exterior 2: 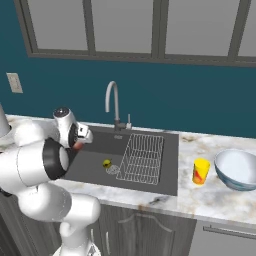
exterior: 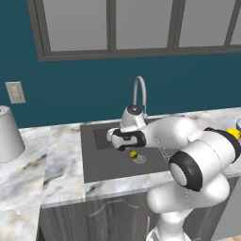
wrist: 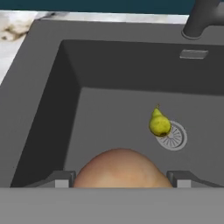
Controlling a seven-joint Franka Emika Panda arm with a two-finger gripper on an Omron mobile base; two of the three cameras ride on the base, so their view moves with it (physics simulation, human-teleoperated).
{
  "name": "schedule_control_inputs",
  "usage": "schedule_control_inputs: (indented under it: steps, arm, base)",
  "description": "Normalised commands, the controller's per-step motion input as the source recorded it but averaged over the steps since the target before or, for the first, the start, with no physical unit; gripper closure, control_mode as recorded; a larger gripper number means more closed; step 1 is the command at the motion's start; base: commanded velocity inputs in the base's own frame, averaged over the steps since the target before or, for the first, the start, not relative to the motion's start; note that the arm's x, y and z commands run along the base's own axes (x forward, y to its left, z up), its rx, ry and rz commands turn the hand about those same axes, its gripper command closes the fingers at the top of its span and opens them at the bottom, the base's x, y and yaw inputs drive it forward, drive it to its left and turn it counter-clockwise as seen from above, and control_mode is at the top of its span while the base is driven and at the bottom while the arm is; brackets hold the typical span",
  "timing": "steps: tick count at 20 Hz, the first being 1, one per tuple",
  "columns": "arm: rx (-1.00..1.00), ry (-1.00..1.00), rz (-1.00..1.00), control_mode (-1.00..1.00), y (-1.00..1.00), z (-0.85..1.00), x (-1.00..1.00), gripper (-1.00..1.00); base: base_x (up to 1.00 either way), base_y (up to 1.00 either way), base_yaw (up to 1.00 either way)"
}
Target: Remove the pear and peach from the sink. Then move the bowl and cup from the counter to the sink for washing.
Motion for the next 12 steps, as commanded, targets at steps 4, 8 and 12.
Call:
schedule_control_inputs:
  steps: [4,8,12]
  arm:
    - [0.03,0.00,0.00,-1.00,0.13,0.34,-0.21,1.00]
    - [0.05,0.00,0.00,-1.00,0.11,0.33,-0.22,1.00]
    - [0.04,0.00,0.00,-1.00,0.13,0.32,-0.21,1.00]
  base:
    - [0.00,0.00,0.00]
    - [0.00,0.00,0.00]
    - [0.00,0.00,0.00]
